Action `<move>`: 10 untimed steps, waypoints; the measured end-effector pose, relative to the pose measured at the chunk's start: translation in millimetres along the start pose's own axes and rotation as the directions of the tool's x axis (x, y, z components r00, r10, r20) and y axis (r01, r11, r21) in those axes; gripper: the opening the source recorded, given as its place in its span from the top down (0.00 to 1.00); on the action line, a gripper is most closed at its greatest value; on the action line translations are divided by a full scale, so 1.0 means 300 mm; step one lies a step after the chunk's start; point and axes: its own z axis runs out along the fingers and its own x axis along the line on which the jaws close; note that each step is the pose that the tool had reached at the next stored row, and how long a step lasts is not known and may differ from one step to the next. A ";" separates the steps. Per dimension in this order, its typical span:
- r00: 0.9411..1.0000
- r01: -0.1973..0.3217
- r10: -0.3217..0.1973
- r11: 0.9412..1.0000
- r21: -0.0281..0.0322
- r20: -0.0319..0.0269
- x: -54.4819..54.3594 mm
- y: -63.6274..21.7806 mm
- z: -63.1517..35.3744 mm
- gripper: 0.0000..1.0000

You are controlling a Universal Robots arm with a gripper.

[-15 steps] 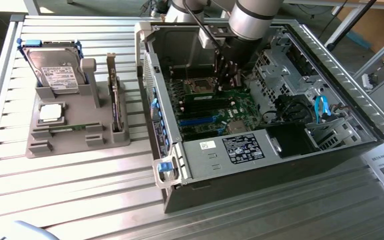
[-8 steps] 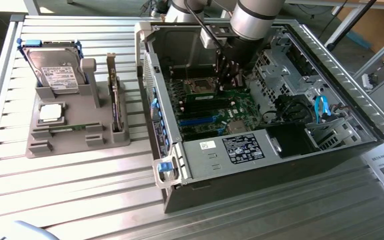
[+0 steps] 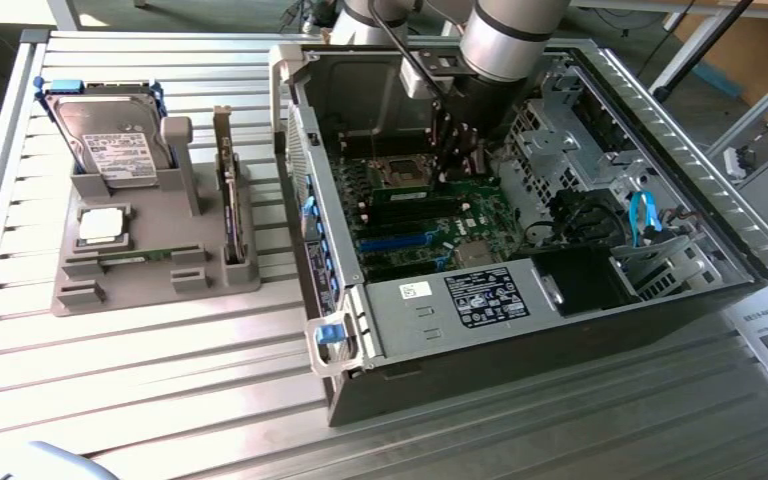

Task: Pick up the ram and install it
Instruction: 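Insert the ram into the slot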

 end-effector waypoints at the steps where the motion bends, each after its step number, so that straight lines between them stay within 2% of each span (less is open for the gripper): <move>1: 1.000 0.000 0.000 1.000 0.000 0.000 0.000 0.000 0.002 0.88; 10: 1.000 0.000 0.000 1.000 0.000 0.000 0.000 -0.001 0.023 0.88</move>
